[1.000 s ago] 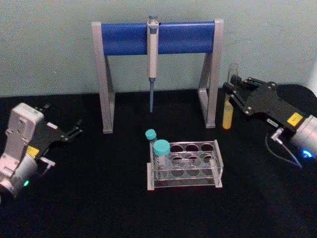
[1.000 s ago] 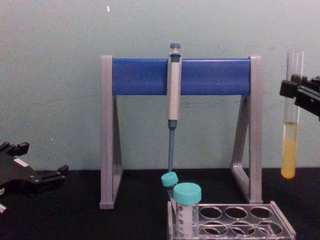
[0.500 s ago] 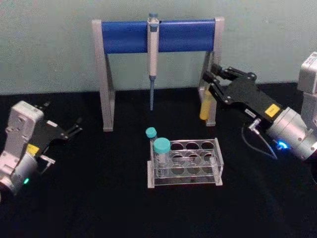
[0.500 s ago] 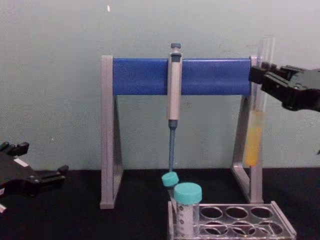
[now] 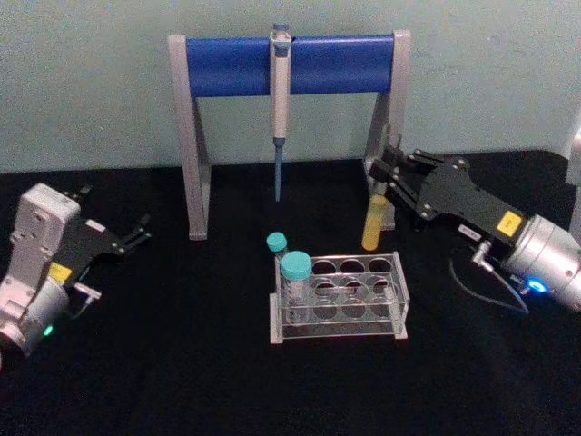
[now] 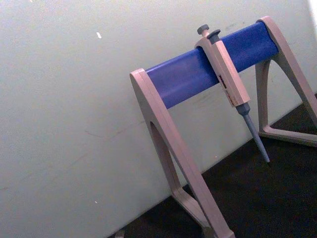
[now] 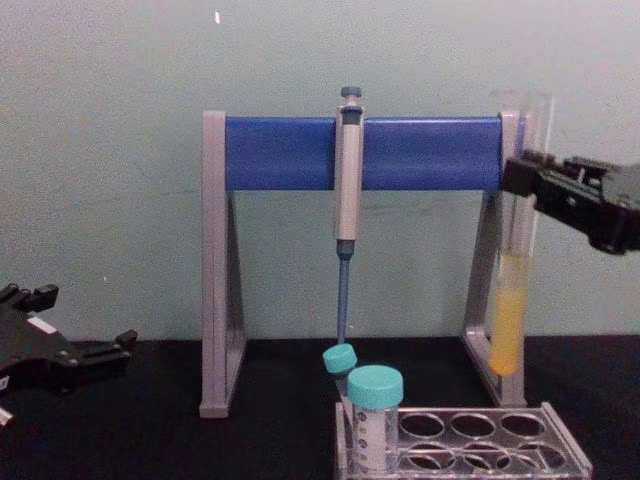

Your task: Pick up the test tube from the test tube rack, shake it, then place it back into the test tube rack.

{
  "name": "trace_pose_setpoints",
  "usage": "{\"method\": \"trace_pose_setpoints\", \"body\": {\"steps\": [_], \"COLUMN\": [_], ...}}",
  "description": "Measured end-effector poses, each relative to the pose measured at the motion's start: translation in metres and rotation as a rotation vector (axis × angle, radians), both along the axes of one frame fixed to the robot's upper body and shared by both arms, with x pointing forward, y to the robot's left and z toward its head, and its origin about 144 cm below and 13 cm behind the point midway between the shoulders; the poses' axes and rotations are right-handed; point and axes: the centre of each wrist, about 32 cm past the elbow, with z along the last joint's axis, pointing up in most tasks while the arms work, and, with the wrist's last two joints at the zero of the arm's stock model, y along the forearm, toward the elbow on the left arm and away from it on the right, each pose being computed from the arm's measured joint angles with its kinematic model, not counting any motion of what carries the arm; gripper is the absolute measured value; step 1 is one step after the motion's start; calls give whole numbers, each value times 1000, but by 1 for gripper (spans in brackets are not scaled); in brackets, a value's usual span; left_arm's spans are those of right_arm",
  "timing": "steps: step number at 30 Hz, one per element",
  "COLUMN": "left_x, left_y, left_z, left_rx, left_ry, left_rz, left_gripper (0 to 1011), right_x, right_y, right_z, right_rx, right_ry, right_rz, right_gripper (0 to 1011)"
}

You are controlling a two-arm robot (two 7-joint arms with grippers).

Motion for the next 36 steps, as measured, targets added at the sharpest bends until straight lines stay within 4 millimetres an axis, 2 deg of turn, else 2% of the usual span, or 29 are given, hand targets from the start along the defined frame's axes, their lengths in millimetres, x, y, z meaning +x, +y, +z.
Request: {"method": "trace_pose_setpoints", "body": {"steps": [8, 36], "left_x": [0, 0], "left_y": [0, 0], "left_z": [0, 0], "left_rx": [0, 0], "left_ry": [0, 0], "left_rz": [0, 0], "left_gripper": [1001, 1001], "right_x": [-2, 0], "right_y": [-5, 11], "right_z": [-4, -22], "right_rx": [-12, 2], "right_ry": [-6, 47], "right_rz": [-32, 37], "right_gripper": [229, 229]}}
